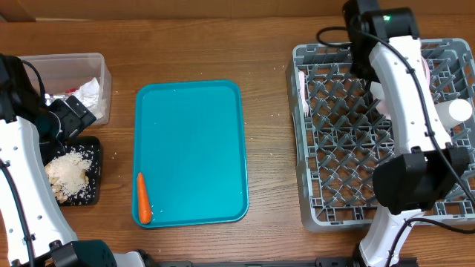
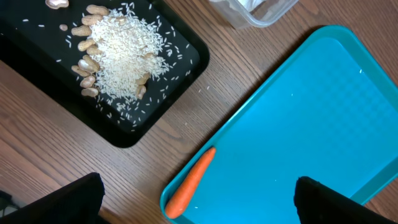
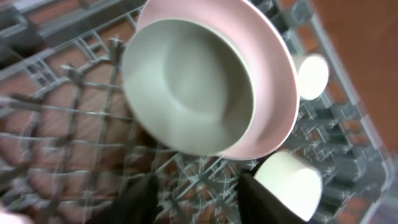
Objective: Sort waste into correct bins and load items into the dishwasher rack
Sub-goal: 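Carry the white bowl right to the back of the dish rack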
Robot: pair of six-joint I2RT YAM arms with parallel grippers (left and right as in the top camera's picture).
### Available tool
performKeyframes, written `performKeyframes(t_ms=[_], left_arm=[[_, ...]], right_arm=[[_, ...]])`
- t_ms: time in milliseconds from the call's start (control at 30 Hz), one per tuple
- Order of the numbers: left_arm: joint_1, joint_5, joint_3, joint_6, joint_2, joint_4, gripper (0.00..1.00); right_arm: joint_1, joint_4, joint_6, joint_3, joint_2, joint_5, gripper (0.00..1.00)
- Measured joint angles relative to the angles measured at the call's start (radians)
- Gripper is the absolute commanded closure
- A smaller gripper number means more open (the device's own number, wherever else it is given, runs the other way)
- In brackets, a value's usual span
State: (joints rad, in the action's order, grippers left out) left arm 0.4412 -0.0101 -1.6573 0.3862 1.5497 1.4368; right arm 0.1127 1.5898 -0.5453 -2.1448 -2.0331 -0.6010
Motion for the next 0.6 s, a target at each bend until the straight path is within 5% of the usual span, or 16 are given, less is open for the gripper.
performKeyframes(t_ms=[600], left_arm=[[0.000, 0.000, 0.000, 0.000, 0.000, 0.000, 0.00]], right_arm=[[-0.203, -0.029, 0.043, -0.062, -0.001, 0.175, 0.56]])
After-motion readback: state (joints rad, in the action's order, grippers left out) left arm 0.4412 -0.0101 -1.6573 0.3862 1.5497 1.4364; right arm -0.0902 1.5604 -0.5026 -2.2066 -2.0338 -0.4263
